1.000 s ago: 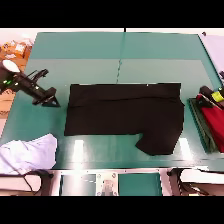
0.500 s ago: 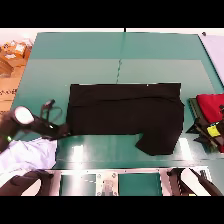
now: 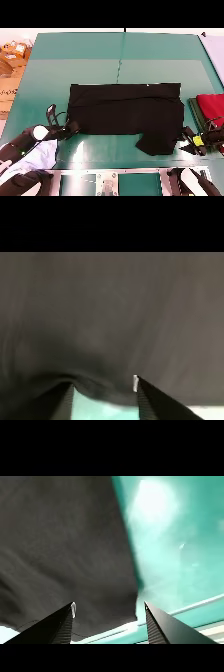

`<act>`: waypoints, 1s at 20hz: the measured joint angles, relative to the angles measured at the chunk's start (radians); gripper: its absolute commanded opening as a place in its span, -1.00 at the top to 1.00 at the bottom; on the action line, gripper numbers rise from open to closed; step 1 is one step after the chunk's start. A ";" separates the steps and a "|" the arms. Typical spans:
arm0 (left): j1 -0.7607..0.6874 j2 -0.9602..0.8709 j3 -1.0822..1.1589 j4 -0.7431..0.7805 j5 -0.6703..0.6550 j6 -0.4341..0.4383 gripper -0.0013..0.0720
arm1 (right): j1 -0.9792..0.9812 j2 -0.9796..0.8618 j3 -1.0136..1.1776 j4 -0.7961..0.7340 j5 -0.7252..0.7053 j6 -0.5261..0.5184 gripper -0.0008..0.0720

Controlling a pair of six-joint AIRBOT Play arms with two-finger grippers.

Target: Fold the shirts.

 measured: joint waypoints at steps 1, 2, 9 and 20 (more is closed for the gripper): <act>-0.002 -0.011 -0.005 0.001 0.028 -0.007 0.58 | 0.000 0.000 -0.015 0.012 -0.004 0.000 -0.52; -0.003 -0.020 -0.008 0.001 0.057 -0.011 0.65 | 0.000 0.000 -0.028 0.019 -0.010 0.000 -0.52; -0.007 -0.036 -0.011 -0.013 0.132 0.002 0.89 | -0.001 0.000 -0.074 0.043 -0.025 -0.002 -0.52; -0.006 -0.037 -0.008 -0.017 0.121 0.037 0.89 | -0.001 -0.101 -0.128 0.235 -0.207 -0.163 0.93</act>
